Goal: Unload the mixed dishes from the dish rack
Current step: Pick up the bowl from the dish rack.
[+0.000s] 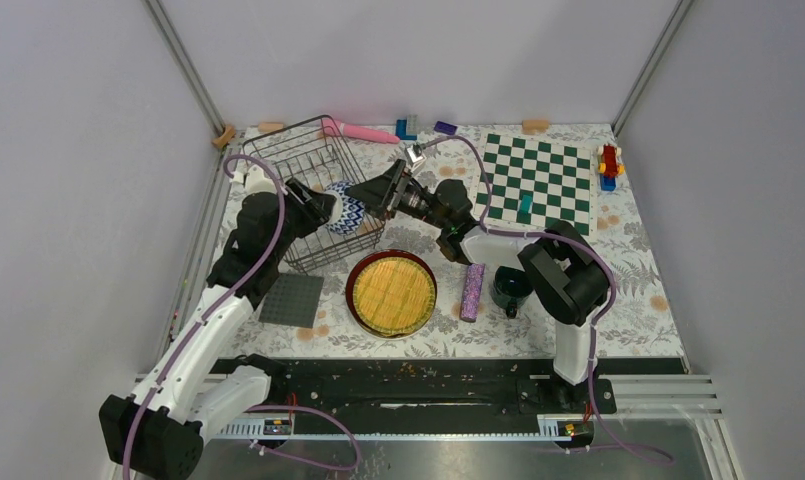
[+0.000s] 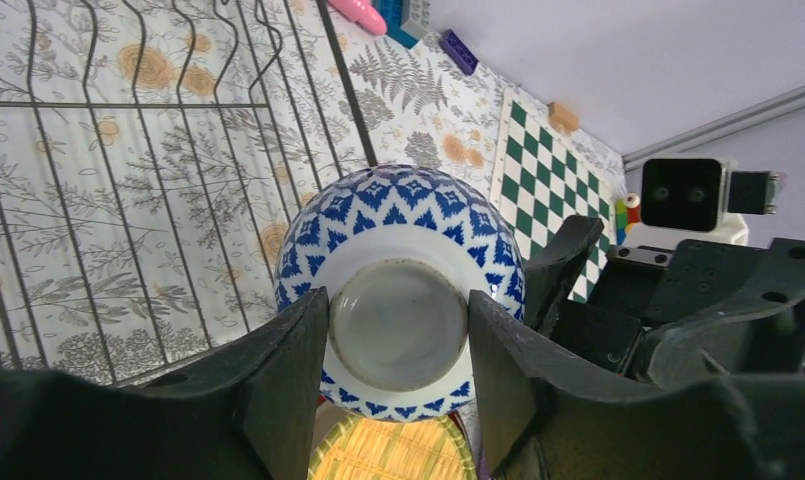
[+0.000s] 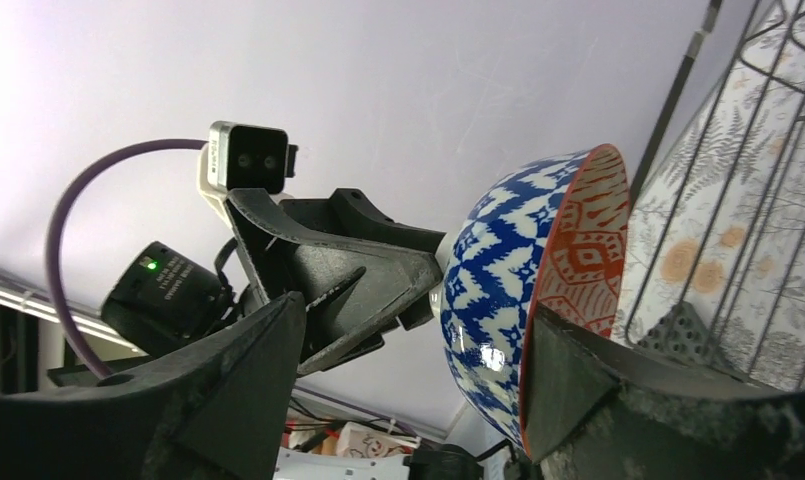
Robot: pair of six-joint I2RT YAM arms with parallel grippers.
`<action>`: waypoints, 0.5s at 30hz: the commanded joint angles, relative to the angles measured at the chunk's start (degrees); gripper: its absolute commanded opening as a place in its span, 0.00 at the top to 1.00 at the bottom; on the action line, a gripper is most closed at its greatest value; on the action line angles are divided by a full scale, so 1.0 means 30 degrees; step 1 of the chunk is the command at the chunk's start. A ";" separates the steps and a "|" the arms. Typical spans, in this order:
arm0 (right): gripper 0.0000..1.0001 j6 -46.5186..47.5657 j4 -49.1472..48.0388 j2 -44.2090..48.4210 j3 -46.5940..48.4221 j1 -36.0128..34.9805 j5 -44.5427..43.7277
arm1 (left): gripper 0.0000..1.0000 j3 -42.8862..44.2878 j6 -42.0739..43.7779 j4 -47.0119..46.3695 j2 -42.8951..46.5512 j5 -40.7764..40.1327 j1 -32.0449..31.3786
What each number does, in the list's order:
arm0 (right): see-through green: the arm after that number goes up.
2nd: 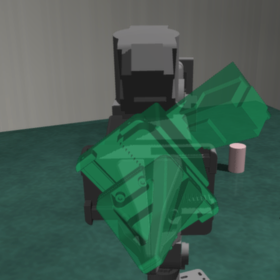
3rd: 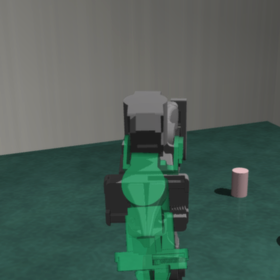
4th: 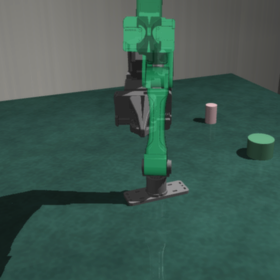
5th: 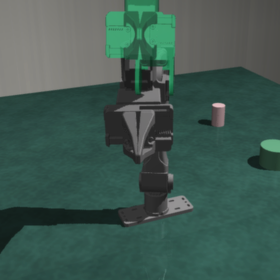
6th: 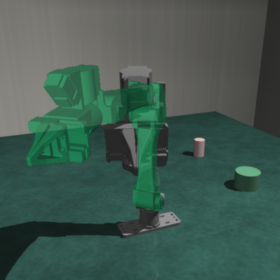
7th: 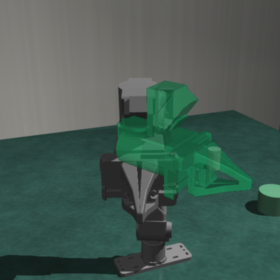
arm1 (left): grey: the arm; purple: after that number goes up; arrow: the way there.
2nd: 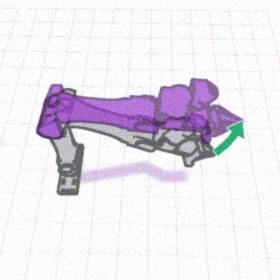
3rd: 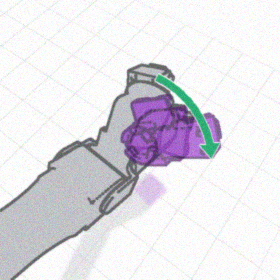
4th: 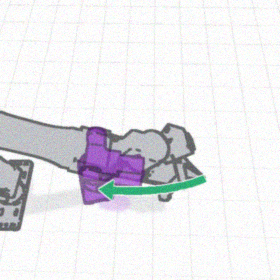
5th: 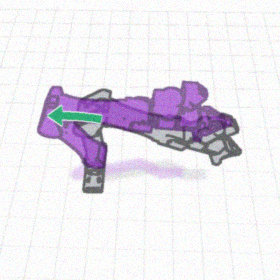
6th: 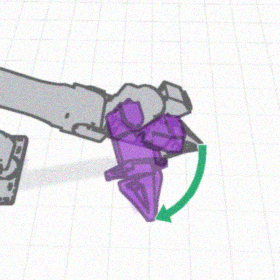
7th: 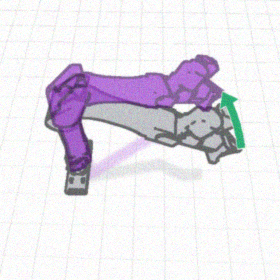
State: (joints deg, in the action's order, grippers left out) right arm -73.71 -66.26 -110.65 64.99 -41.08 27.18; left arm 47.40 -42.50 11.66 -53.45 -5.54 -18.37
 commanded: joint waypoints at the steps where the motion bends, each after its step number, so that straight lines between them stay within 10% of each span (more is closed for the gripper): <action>1: 0.25 -0.1715 -0.3289 0.0049 0.0540 -0.0404 0.0978 | 1.00 -0.0087 -0.0442 -0.2580 0.0752 0.1300 0.0089; 15: 1.00 -0.2907 -0.5615 0.1433 -0.0700 -0.0958 0.0855 | 1.00 -0.0563 -0.0861 -0.3156 0.1143 0.2237 0.0090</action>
State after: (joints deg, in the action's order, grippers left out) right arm -82.19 -75.16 -110.54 63.61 -42.61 28.64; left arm 46.41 -45.06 4.47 -50.94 -0.82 -18.24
